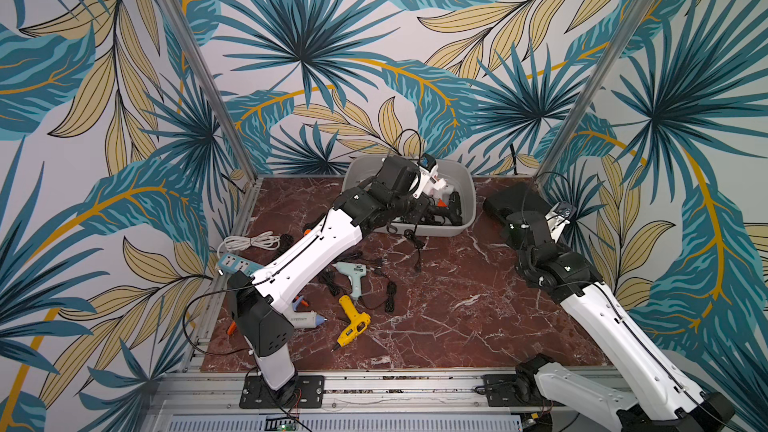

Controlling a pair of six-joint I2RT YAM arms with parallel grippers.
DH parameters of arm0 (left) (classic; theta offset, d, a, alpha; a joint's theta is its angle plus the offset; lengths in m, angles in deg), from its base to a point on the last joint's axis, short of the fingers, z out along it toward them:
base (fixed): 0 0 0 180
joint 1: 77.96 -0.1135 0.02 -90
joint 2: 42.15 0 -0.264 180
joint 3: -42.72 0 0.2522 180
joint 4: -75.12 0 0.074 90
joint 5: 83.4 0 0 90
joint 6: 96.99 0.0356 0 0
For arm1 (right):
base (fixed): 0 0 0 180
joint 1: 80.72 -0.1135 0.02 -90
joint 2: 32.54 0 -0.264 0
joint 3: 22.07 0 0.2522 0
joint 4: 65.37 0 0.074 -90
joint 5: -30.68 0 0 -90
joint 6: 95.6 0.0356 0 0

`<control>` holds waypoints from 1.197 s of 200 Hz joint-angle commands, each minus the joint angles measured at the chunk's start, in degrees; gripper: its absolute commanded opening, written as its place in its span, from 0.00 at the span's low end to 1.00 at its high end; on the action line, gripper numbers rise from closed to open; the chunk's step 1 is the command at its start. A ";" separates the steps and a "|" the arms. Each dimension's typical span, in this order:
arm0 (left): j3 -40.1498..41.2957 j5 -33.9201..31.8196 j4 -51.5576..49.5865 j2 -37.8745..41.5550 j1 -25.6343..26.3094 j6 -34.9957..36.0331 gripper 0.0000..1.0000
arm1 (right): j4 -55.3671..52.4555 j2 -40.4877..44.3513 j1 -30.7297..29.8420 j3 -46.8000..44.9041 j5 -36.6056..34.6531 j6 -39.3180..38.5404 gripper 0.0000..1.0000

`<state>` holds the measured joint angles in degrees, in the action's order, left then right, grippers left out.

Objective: Put the hot melt glue gun into the storage box
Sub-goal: Pick up the hot melt adhesive gun from the center of the board, then place the hot melt adhesive gun in the storage box.

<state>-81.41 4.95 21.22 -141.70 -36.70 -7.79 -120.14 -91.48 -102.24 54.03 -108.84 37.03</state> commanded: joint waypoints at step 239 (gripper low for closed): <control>-21.97 2.95 -8.22 -27.60 -23.55 -5.56 0.00 | 1.43 -7.52 0.21 1.35 9.64 -3.30 1.00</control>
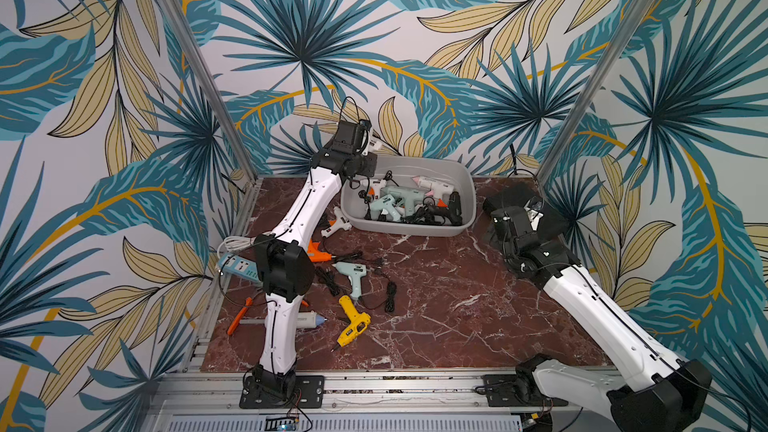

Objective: Put the hot melt glue gun into the storage box
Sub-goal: Place the hot melt adhesive gun in the storage box.

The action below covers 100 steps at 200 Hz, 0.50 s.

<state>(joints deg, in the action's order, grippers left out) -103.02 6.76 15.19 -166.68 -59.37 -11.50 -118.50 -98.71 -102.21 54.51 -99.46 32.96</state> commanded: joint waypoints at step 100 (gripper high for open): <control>-5.74 4.22 -5.02 -15.89 -1.90 -5.45 0.00 | -1.84 -0.19 0.09 0.97 1.20 1.51 0.99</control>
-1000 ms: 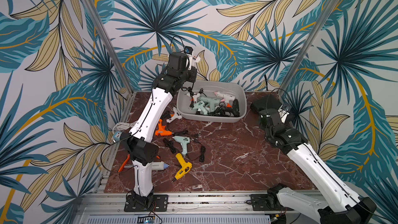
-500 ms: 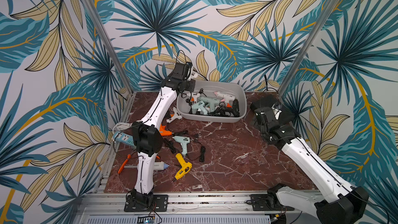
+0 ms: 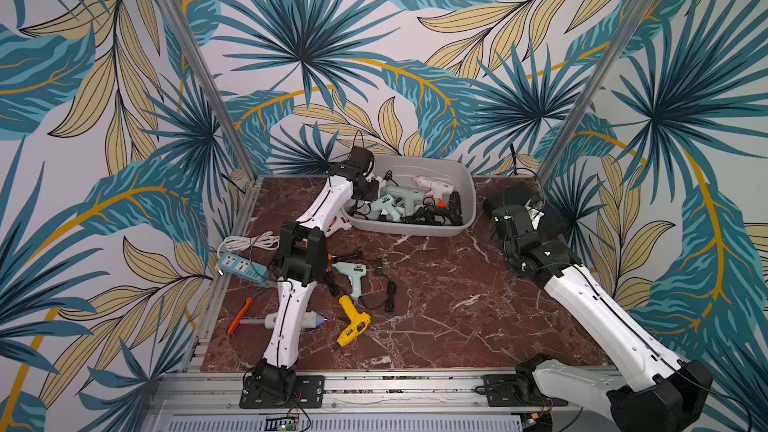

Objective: Put the hot melt glue gun into the storage box
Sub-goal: Place the hot melt adhesive gun in the storage box.

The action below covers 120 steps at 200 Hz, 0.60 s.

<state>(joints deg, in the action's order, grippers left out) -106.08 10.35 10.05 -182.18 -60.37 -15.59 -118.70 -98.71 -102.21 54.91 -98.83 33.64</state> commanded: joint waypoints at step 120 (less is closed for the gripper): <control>-6.43 -2.99 -1.34 -7.77 -2.14 -3.62 0.07 | -1.73 -1.06 0.12 0.41 3.53 1.21 0.99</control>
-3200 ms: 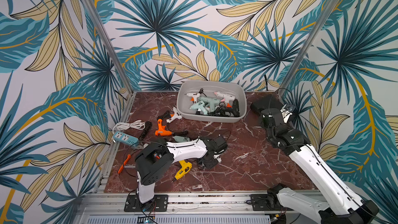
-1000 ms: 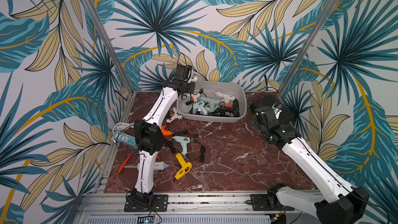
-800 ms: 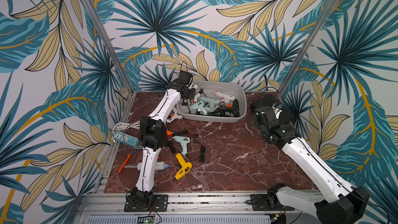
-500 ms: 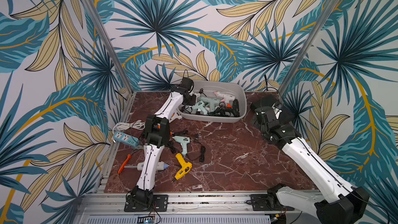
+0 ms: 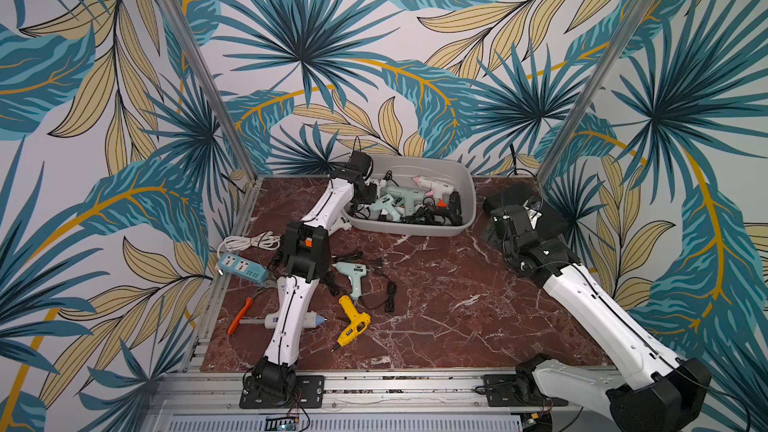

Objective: Put the hot melt glue gun into the storage box
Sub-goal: Place the hot melt adhesive gun in the storage box.

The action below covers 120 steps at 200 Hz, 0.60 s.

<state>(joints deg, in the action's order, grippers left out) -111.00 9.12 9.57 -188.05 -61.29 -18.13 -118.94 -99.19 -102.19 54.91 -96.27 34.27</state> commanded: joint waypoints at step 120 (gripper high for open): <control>-1.24 -0.60 2.22 -3.12 -1.21 -2.14 0.41 | -1.48 -1.03 0.09 0.67 2.51 0.43 0.98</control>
<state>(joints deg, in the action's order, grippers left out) -111.35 8.10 10.88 -190.90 -62.10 -19.68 -119.31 -99.78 -102.19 54.91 -94.35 34.47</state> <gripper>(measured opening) 0.402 0.981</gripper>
